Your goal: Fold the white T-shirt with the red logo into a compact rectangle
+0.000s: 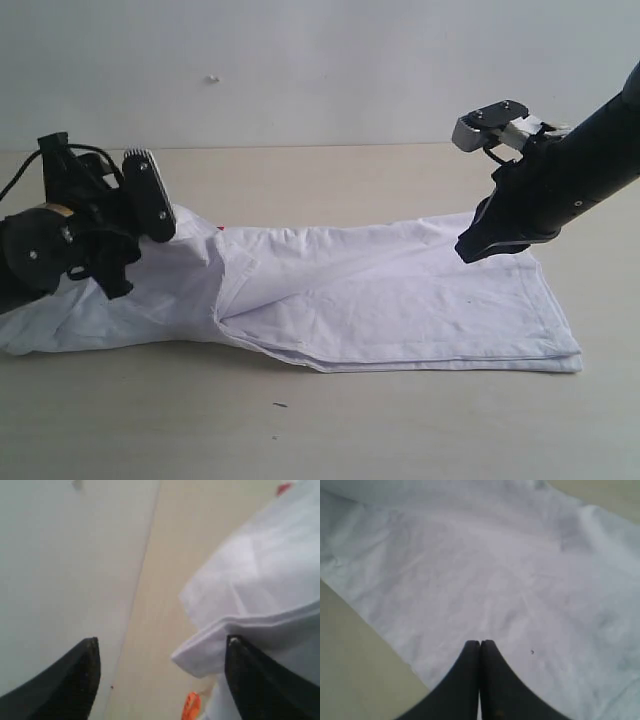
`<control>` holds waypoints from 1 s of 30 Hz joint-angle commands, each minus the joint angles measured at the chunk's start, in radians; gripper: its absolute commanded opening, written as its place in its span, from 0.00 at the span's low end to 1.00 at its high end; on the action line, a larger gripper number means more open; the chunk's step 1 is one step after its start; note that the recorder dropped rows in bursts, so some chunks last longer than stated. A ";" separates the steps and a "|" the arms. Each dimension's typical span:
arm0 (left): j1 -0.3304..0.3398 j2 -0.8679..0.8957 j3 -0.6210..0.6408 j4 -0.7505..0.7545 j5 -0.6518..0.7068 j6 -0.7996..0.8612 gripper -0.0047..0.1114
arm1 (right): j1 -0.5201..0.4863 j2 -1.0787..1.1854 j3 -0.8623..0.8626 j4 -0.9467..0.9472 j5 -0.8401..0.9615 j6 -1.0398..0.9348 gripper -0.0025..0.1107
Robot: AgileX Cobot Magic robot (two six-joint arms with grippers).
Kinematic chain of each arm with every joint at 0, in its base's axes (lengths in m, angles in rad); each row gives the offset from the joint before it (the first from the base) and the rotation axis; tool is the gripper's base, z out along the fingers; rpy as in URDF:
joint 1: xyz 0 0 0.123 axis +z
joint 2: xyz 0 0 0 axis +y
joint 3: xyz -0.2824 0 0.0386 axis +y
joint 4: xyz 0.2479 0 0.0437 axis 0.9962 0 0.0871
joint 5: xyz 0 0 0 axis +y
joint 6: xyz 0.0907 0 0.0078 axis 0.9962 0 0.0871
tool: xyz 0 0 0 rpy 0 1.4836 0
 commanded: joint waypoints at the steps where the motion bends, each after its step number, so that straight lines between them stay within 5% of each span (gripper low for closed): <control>1: 0.001 0.046 -0.084 -0.015 -0.015 -0.041 0.63 | -0.002 -0.010 -0.005 0.004 -0.004 -0.009 0.02; 8: 0.020 0.057 -0.154 -0.211 -0.078 0.014 0.62 | -0.002 -0.010 -0.005 0.004 -0.004 -0.009 0.02; 18: 0.134 0.031 -0.185 -0.588 -0.045 0.058 0.30 | -0.002 -0.010 -0.005 0.004 -0.006 -0.009 0.02; 23: 0.157 -0.021 -0.185 -0.910 0.083 0.230 0.04 | -0.002 -0.010 -0.005 0.004 -0.010 -0.009 0.02; 25: 0.169 -0.044 -0.185 -1.076 0.179 0.234 0.04 | -0.002 -0.008 -0.005 0.007 -0.010 -0.009 0.02; 30: 0.172 -0.077 -0.130 -1.076 0.473 0.173 0.04 | -0.002 -0.008 -0.005 0.013 -0.002 -0.009 0.02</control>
